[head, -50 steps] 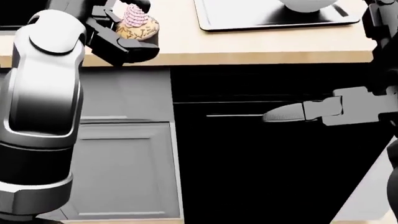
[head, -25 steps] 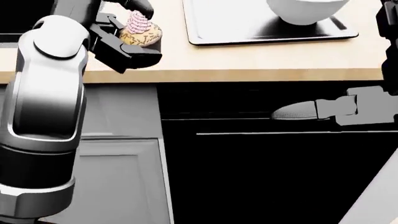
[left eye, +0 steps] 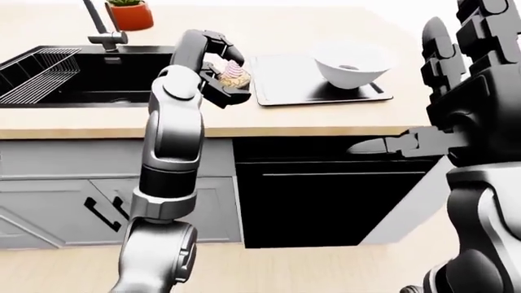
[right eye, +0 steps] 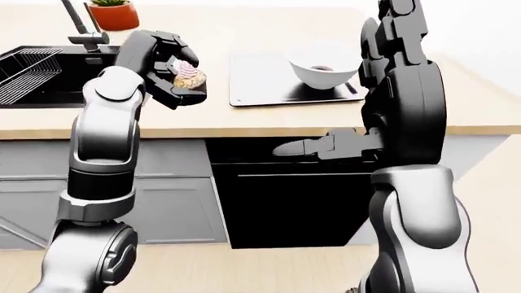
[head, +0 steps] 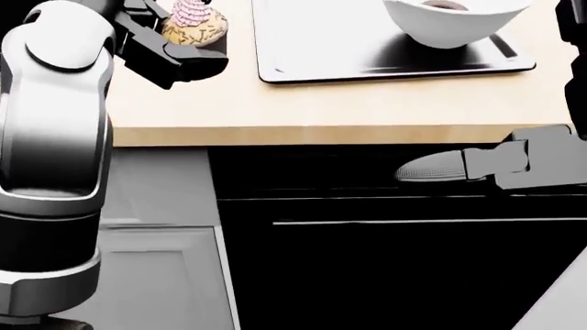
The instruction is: Pick up the bowl with donut and place it on the tray. Pick up the cupcake and place it on the tray.
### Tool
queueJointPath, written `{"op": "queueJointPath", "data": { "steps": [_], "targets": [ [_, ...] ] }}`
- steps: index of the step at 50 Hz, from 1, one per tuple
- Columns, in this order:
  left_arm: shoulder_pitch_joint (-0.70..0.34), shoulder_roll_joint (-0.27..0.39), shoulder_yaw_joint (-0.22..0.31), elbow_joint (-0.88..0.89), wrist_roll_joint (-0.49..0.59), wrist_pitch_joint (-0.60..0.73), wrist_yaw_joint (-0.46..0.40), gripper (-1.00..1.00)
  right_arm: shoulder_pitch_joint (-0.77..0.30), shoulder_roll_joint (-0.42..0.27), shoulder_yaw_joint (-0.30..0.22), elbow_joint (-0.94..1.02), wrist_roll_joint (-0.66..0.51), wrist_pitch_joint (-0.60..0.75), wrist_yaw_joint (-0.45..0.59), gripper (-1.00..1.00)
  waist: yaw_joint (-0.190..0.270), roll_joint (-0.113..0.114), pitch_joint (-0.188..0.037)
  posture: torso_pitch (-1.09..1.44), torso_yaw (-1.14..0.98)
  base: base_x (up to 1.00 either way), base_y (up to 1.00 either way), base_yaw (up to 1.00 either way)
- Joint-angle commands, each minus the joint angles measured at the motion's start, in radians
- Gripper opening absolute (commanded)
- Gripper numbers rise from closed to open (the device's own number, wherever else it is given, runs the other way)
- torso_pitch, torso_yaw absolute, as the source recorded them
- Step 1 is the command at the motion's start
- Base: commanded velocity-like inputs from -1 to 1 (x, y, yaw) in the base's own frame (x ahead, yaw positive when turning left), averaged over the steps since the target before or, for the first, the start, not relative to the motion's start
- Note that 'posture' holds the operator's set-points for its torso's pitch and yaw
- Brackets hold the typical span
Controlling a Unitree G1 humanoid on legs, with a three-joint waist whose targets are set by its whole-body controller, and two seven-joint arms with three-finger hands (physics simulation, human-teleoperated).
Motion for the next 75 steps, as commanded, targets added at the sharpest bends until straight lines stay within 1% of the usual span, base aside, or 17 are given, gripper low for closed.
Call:
{"op": "queueJointPath", "data": {
  "steps": [1, 2, 5, 10, 14, 15, 20, 26, 48, 49, 56, 57, 60, 68, 71, 72, 75],
  "targets": [
    [-0.024, 0.009, 0.008, -0.027, 0.007, -0.022, 0.013, -1.0, -0.016, 0.0, -0.018, -0.01, 0.005, -0.022, -0.004, 1.0, -0.001, 0.016, -0.034, 0.0, 0.0, 0.0, 0.0, 0.0],
    [-0.023, 0.008, 0.008, -0.024, 0.006, -0.025, 0.015, -1.0, -0.02, 0.0, -0.023, -0.014, 0.011, -0.014, -0.006, 1.0, -0.002, -0.015, -0.024, 0.0, 0.0, 0.0, 0.0, 0.0],
    [-0.019, 0.006, 0.008, -0.022, 0.003, -0.029, 0.018, -1.0, -0.027, -0.005, -0.032, -0.016, 0.023, -0.005, -0.017, 1.0, 0.004, -0.012, -0.074, 0.0, 0.0, 0.04, 0.0, 0.0],
    [-0.013, 0.006, 0.009, -0.017, -0.001, -0.036, 0.024, -1.0, -0.02, -0.01, -0.038, -0.013, 0.038, -0.015, -0.028, 1.0, 0.026, -0.025, -0.026, 0.0, 0.0, 0.3, 0.0, 0.0],
    [-0.007, 0.007, 0.01, -0.023, -0.003, -0.035, 0.025, -1.0, -0.025, -0.024, -0.065, -0.043, 0.065, 0.007, -0.033, 1.0, 0.026, -0.113, -0.035, 0.0, 0.0, 0.29, 0.0, 0.0],
    [-0.006, 0.007, 0.009, -0.023, -0.003, -0.036, 0.025, -1.0, -0.027, -0.031, -0.074, -0.052, 0.072, 0.014, -0.036, 1.0, 0.021, -0.069, -0.009, 0.0, 0.0, 0.0, 0.0, 0.0],
    [-0.016, 0.006, 0.007, -0.023, -0.004, -0.03, 0.025, -1.0, -0.035, -0.057, -0.109, -0.076, 0.113, 0.034, -0.059, 1.0, 0.019, -0.026, -0.043, 0.0, 0.0, 0.0, 0.0, 0.0],
    [-0.012, 0.004, 0.007, -0.021, -0.005, -0.036, 0.026, -1.0, -0.031, -0.064, -0.117, -0.071, 0.156, 0.031, -0.09, 1.0, 0.014, -0.034, -0.064, 0.0, 0.0, 0.0, 0.0, -0.02],
    [-0.012, 0.012, 0.012, -0.022, -0.004, -0.036, 0.023, -1.0, -0.01, -0.083, -0.092, -0.056, 0.184, -0.002, -0.127, 1.0, 0.015, -0.006, -0.03, 0.0, 0.0, 0.0, -0.01, -0.38],
    [-0.01, 0.013, 0.013, -0.024, -0.004, -0.035, 0.023, -1.0, -0.002, -0.088, -0.081, -0.052, 0.168, -0.013, -0.125, 1.0, -0.001, 0.015, -0.028, 0.0, 0.0, 0.0, 0.0, 0.0],
    [-0.002, 0.024, 0.019, -0.021, -0.014, -0.042, 0.029, -1.0, -0.017, -0.064, -0.087, -0.058, 0.158, 0.003, -0.112, 1.0, 0.014, -0.029, -0.041, 0.0, 0.0, 0.0, 0.0, 0.0],
    [0.002, 0.023, 0.019, -0.024, -0.015, -0.042, 0.03, -1.0, -0.018, -0.064, -0.089, -0.057, 0.161, 0.005, -0.114, 1.0, 0.017, -0.026, -0.059, 0.0, 0.0, 0.05, -0.12, 0.0],
    [0.004, 0.022, 0.018, -0.025, -0.017, -0.04, 0.032, -1.0, -0.017, -0.058, -0.104, -0.058, 0.184, 0.007, -0.118, 1.0, 0.001, 0.036, -0.028, 0.0, 0.0, 0.13, -0.2, -0.23],
    [-0.001, 0.023, 0.016, -0.025, -0.016, -0.038, 0.031, -1.0, -0.008, -0.068, -0.105, -0.056, 0.199, -0.007, -0.132, 1.0, 0.019, -0.032, -0.037, 0.0, 0.0, 0.0, 0.0, -1.0],
    [-0.001, 0.024, 0.017, -0.025, -0.017, -0.038, 0.031, -1.0, -0.005, -0.072, -0.097, -0.051, 0.195, -0.018, -0.137, 1.0, 0.003, -0.129, -0.074, 0.0, 0.0, 0.0, 0.0, -1.0],
    [-0.001, 0.025, 0.018, -0.025, -0.017, -0.038, 0.03, -1.0, -0.005, -0.073, -0.095, -0.05, 0.191, -0.019, -0.139, 1.0, -0.002, -0.077, -0.053, 0.0, 0.0, 0.0, 0.0, -1.0],
    [0.0, 0.036, 0.027, -0.037, -0.02, -0.031, 0.026, -1.0, -0.004, -0.085, -0.07, -0.049, 0.154, -0.026, -0.134, 1.0, 0.011, -0.078, -0.034, 0.0, 0.0, 0.0, 0.0, 0.0]
  ]
}}
